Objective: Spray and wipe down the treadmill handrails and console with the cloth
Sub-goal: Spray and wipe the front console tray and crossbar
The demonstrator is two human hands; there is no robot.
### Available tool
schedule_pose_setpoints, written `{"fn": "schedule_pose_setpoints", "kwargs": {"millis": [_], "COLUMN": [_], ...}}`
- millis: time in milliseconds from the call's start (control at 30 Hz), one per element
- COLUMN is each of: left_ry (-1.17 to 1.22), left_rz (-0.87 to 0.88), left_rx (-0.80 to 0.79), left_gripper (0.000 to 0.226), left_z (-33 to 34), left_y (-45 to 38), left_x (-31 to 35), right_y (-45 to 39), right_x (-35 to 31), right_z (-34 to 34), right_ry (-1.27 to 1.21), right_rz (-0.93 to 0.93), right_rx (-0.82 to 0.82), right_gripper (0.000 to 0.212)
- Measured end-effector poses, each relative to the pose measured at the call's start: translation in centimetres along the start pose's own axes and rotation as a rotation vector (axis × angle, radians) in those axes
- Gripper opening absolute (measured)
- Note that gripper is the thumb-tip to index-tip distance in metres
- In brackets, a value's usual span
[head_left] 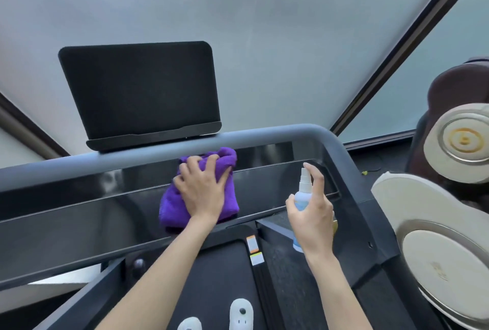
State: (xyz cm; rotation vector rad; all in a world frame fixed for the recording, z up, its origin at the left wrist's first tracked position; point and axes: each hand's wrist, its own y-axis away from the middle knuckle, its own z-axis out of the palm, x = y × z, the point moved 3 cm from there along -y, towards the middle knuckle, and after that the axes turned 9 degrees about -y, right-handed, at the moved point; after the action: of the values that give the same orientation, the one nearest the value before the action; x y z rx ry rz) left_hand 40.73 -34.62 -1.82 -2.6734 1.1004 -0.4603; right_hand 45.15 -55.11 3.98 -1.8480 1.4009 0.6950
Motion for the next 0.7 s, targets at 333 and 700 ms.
{"fn": "schedule_pose_setpoints", "kwargs": {"millis": [333,700], "left_ry": [0.061,-0.021], "left_rz": [0.506,0.003], "left_rx": [-0.093,0.117], "left_gripper": [0.036,0.038], "left_z": [3.0,-1.1], "left_y": [-2.4,-1.1], "left_x": [15.2,-7.5], "right_y": [-1.7,-3.3], "right_x": [1.1,-2.4], "right_z": [-1.8,1.7], "right_ry": [-0.027,-0.17], "right_rz": [-0.031,-0.129], "right_rx": [-0.015,-0.195], "right_gripper": [0.067,0.066]}}
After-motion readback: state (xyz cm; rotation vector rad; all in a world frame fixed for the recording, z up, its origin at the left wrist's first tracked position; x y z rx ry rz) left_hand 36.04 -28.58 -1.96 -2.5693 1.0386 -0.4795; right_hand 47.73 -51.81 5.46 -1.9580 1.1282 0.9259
